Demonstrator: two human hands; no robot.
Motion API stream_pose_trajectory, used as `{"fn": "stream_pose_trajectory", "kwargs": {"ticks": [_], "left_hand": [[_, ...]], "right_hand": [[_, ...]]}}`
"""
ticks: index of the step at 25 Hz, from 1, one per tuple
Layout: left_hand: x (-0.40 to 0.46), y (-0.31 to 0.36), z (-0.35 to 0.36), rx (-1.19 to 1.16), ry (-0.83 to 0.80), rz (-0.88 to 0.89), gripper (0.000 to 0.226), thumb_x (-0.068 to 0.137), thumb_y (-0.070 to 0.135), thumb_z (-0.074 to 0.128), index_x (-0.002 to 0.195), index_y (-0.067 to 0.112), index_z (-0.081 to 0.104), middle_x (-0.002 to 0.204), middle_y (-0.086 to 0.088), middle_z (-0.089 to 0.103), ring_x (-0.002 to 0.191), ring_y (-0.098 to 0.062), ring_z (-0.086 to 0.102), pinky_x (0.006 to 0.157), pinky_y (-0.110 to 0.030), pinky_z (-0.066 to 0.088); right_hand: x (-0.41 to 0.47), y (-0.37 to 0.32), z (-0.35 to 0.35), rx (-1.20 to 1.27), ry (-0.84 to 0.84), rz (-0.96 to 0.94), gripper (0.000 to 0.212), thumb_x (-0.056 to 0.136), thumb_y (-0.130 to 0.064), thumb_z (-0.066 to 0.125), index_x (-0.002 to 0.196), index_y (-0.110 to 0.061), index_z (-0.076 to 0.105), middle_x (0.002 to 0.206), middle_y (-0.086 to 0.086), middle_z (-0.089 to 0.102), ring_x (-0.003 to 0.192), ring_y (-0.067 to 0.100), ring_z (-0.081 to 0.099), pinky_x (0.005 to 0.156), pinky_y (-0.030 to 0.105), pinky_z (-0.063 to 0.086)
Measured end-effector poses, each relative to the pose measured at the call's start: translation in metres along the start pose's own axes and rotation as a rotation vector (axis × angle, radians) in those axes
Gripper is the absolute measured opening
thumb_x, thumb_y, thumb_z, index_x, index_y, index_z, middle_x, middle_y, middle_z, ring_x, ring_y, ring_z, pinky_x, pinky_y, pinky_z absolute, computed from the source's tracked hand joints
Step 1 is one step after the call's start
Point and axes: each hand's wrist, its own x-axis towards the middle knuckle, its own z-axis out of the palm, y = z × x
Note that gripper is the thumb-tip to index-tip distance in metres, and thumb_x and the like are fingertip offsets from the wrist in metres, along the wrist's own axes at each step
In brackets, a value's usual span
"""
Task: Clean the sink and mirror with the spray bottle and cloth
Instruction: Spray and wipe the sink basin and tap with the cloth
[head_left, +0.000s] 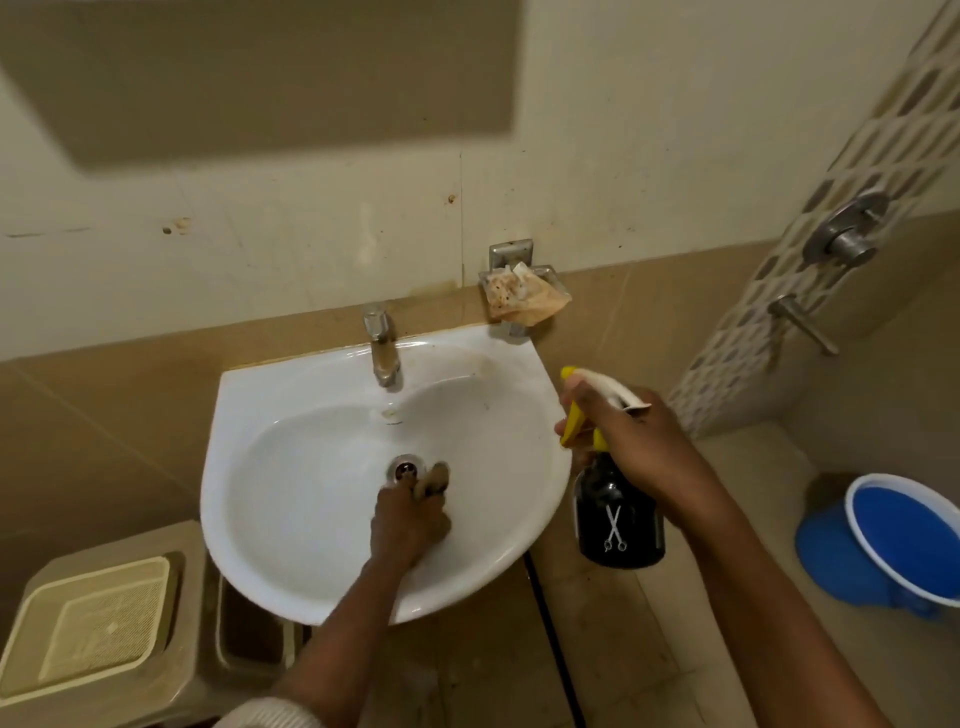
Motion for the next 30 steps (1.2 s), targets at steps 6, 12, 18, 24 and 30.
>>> {"fn": "stream_pose_trajectory", "kwargs": {"ticks": [6,12,18,24,30], "left_hand": [[0.017,0.012,0.063,0.128,-0.129,0.170,0.049,0.082,0.047,0.052,0.126,0.028,0.049,0.124,-0.006,0.043,0.114,-0.036,0.046,0.091,-0.045,0.040],[0.023,0.035,0.092,0.031,-0.151,0.285,0.059,0.076,0.053,0.036,0.125,0.023,0.048,0.121,-0.004,0.048,0.114,-0.031,0.047,0.095,-0.045,0.042],[0.046,0.084,0.102,-0.140,-0.137,0.344,0.050,0.092,0.046,0.051,0.136,0.024,0.043,0.124,-0.001,0.045,0.114,-0.022,0.043,0.092,-0.034,0.034],[0.051,0.112,0.100,-0.346,-0.100,0.349,0.054,0.089,0.031,0.066,0.134,0.014,0.042,0.127,-0.012,0.039,0.111,-0.029,0.048,0.099,-0.046,0.045],[0.069,0.137,0.075,-0.064,0.158,0.474,0.059,0.081,0.022,0.071,0.134,0.010,0.047,0.131,-0.018,0.043,0.116,-0.037,0.049,0.091,-0.053,0.051]], "right_hand": [[0.023,0.064,0.040,-0.384,-0.192,0.265,0.042,0.094,-0.044,0.067,0.106,-0.004,0.074,0.095,0.009,0.078,0.075,0.015,0.073,0.059,0.021,0.053],[0.029,0.085,0.048,-0.397,-0.012,0.306,0.042,0.099,-0.043,0.062,0.116,-0.005,0.066,0.111,0.015,0.073,0.093,0.026,0.071,0.057,0.022,0.047],[0.064,0.074,0.049,-0.341,0.142,0.240,0.040,0.097,-0.045,0.062,0.100,-0.006,0.073,0.096,0.014,0.077,0.088,0.029,0.074,0.076,0.036,0.059],[0.070,0.067,0.047,-0.332,0.233,0.196,0.060,0.083,-0.065,0.055,0.106,-0.013,0.074,0.096,0.013,0.077,0.086,0.031,0.076,0.079,0.047,0.065],[0.067,0.045,0.034,-0.321,0.291,0.021,0.040,0.100,-0.038,0.063,0.083,-0.004,0.075,0.065,0.008,0.074,0.062,0.014,0.072,0.064,0.030,0.058]]}}
